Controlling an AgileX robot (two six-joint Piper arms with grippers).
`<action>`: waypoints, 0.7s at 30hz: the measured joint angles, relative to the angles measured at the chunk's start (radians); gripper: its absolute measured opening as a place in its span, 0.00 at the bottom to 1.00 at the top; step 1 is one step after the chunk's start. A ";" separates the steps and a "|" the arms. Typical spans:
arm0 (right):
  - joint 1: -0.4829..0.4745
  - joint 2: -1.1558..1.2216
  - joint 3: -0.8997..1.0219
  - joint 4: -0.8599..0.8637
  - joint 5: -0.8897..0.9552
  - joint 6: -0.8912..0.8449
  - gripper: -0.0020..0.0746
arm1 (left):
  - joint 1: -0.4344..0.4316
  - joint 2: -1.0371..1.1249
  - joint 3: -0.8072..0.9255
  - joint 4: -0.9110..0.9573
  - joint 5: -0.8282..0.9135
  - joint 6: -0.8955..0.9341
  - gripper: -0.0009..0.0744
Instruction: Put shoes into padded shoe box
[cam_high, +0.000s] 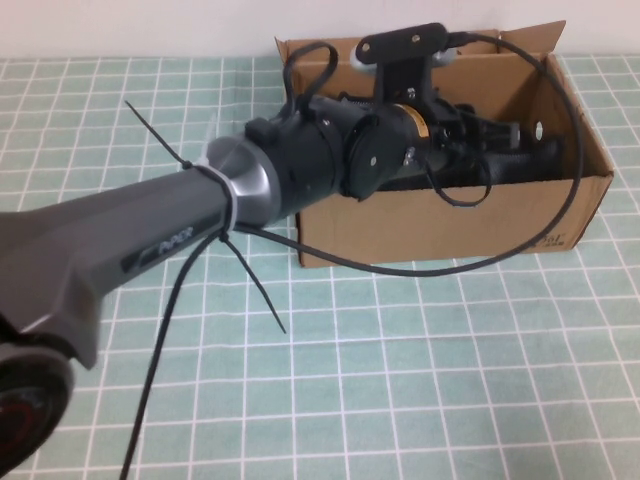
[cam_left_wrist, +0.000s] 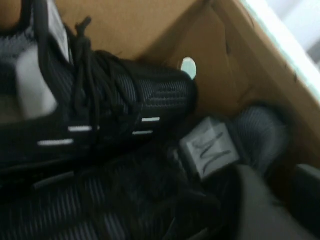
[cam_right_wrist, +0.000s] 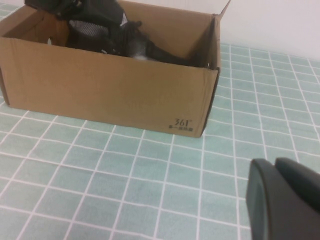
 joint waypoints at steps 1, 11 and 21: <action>0.000 0.000 0.000 0.000 0.000 0.000 0.02 | 0.000 -0.007 0.000 0.005 0.015 0.021 0.24; 0.000 0.000 0.000 0.000 0.000 0.000 0.02 | 0.000 -0.207 -0.002 0.125 0.210 0.217 0.45; 0.000 0.000 0.000 0.002 0.000 0.048 0.02 | 0.000 -0.542 -0.008 0.245 0.570 0.338 0.02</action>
